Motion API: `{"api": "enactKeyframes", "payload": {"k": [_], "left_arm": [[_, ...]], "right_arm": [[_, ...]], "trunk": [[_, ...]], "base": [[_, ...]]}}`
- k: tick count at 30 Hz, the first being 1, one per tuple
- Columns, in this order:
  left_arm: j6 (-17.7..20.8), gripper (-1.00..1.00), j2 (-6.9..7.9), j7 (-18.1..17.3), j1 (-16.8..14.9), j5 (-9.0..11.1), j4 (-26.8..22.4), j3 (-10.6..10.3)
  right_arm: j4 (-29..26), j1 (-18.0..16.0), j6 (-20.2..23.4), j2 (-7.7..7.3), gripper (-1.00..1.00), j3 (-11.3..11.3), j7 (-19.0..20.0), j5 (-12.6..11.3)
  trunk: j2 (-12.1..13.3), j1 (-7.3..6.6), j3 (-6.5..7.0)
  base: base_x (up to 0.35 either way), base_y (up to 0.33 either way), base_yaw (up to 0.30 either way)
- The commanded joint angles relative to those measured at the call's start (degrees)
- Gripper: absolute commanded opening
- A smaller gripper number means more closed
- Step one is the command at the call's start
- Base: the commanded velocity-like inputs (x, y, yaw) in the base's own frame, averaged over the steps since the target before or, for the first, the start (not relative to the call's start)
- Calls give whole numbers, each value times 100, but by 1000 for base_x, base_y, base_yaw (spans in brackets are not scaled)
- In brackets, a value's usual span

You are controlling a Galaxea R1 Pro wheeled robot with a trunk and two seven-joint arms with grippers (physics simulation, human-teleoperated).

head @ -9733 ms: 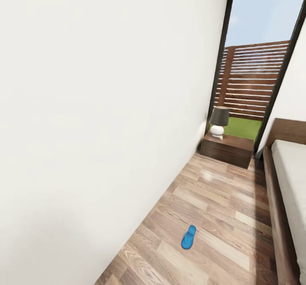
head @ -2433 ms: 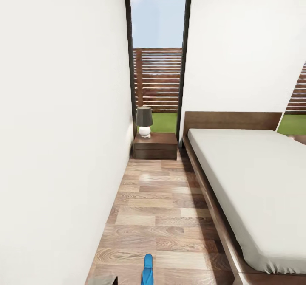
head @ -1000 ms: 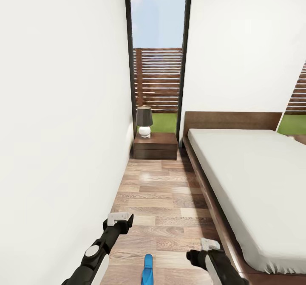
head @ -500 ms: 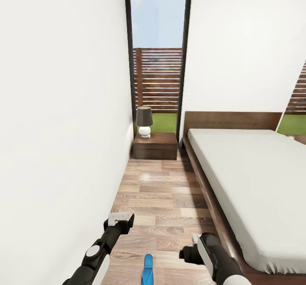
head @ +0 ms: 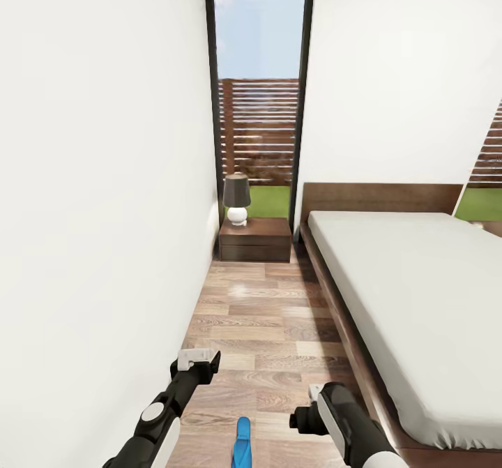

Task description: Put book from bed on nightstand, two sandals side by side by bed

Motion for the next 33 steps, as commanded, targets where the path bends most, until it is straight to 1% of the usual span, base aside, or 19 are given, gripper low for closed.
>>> {"api": "enactKeyframes", "payload": {"k": [1,33], "left_arm": [[32,100,1,0,-2,60,-9,-3],[32,100,-8,0,-2,43,-8,-7]], "right_arm": [[-7,-3,25,3,100,-12,-2,-4],[-4,-4,22,7,100,-8,7,-6]], "trunk": [[-45,22,-25],[-1329,725,-599]], "base": [[0,0,0],[0,0,0]]}}
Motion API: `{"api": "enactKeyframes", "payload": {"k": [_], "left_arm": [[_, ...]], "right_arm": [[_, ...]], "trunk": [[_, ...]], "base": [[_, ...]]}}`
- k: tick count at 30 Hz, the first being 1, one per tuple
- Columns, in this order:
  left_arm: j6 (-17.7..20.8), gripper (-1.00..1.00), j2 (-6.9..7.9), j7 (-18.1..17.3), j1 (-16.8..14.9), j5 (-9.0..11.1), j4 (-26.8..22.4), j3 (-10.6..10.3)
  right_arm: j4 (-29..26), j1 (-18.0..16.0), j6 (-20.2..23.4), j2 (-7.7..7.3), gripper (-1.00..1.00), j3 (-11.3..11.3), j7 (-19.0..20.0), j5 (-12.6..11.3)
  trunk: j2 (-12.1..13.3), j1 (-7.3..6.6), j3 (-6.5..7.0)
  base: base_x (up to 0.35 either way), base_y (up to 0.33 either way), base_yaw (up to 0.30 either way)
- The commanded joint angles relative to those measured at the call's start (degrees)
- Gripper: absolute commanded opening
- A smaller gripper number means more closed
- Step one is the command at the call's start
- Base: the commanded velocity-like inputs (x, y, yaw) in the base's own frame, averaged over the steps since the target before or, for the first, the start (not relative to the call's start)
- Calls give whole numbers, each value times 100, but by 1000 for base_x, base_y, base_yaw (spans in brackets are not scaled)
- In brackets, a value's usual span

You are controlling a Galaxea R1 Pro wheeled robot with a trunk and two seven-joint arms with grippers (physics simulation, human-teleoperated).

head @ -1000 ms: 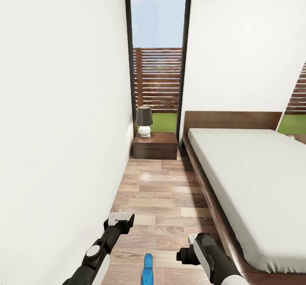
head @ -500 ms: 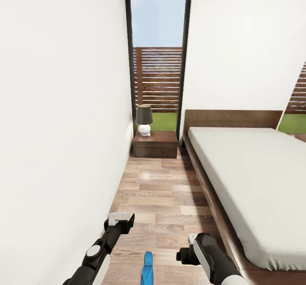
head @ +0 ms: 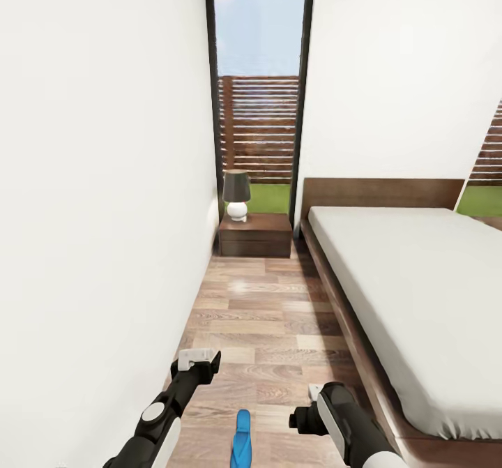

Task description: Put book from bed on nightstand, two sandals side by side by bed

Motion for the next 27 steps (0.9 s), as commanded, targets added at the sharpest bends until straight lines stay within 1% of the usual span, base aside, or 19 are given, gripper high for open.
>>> {"api": "enactKeyframes", "payload": {"k": [1,27], "left_arm": [[32,100,1,0,-2,60,-9,-4],[33,100,1,-9,-2,61,-9,-7]], "right_arm": [[-8,-3,25,3,100,-12,-2,-3],[-8,0,25,-1,100,-12,-2,-2]], "trunk": [[-45,22,-25],[-1088,593,-491]], "base": [[0,0,0],[0,0,0]]}}
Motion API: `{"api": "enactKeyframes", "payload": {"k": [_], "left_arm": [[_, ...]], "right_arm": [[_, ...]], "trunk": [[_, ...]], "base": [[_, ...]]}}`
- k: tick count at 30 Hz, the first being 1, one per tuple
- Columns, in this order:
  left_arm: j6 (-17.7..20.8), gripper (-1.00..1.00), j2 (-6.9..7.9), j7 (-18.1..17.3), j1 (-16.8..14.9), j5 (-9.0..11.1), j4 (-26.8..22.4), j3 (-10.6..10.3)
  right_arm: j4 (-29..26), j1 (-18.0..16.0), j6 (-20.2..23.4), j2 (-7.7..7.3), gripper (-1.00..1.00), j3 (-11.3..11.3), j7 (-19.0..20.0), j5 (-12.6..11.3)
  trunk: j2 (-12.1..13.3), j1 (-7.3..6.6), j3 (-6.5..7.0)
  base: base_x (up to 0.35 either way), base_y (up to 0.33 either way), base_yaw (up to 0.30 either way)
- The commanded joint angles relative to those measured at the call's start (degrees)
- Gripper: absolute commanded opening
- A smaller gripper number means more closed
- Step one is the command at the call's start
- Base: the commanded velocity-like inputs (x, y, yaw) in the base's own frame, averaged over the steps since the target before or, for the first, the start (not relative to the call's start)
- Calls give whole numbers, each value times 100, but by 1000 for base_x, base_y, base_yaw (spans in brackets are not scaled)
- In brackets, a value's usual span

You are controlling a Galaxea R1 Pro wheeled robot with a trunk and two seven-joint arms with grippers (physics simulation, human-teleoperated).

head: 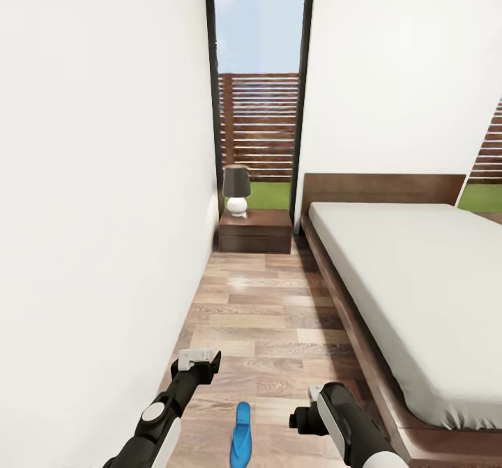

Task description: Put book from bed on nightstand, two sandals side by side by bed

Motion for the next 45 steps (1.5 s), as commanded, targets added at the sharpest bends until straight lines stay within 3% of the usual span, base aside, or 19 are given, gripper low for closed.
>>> {"api": "enactKeyframes", "payload": {"k": [1,45], "left_arm": [[32,100,1,-1,-2,61,-9,-3],[32,100,1,-1,-2,65,9,-3]], "right_arm": [[-8,-2,25,3,100,-12,-2,-1],[-8,-2,24,4,100,-12,-2,-7]], "trunk": [[-44,22,-25],[-1809,988,-814]], "base": [[0,0,0],[0,0,0]]}}
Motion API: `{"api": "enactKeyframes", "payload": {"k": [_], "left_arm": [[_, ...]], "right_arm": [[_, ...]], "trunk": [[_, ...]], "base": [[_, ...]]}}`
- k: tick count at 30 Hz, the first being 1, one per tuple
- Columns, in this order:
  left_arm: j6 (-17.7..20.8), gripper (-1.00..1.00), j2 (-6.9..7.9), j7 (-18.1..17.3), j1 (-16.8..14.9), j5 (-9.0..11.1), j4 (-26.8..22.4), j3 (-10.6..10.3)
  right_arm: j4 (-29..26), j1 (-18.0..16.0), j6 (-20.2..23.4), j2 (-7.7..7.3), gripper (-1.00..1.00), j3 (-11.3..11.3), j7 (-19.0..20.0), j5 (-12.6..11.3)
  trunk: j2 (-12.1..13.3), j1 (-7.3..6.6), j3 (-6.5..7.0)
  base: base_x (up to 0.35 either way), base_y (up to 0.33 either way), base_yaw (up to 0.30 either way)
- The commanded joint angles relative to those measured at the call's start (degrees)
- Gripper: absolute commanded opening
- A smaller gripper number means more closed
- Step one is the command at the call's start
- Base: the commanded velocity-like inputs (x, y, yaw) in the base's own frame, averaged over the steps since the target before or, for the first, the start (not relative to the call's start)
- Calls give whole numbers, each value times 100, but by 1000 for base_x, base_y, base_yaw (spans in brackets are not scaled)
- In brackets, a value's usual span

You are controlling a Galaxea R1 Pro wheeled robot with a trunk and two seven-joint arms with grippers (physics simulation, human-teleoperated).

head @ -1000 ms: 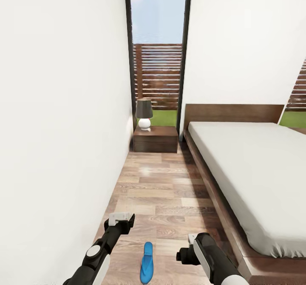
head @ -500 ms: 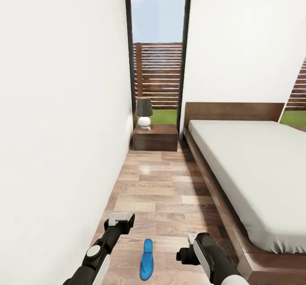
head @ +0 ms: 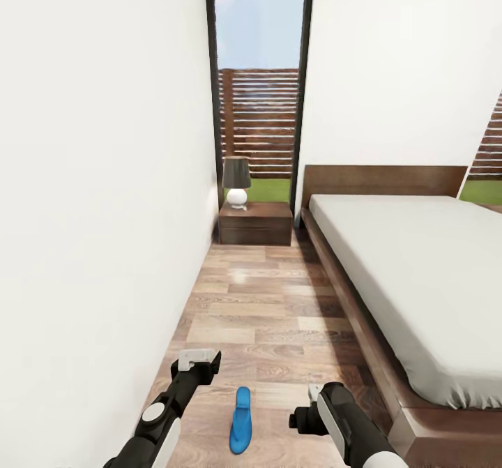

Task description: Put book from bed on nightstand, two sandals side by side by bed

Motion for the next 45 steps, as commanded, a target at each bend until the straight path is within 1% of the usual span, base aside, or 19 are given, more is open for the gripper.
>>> {"api": "enactKeyframes", "payload": {"k": [1,43,45], "left_arm": [[32,100,1,-1,-2,58,-9,-6],[32,100,-3,-1,-2,53,-8,-12],[32,100,-1,-1,-2,53,-8,-12]], "right_arm": [[-8,-4,26,3,100,-12,-2,0],[-8,-6,18,4,100,-12,-2,2],[-8,-5,20,3,100,-12,-2,0]], "trunk": [[-44,22,-24],[-1729,944,-778],[-1731,949,-823]], "base": [[0,0,0],[0,0,0],[0,0,0]]}}
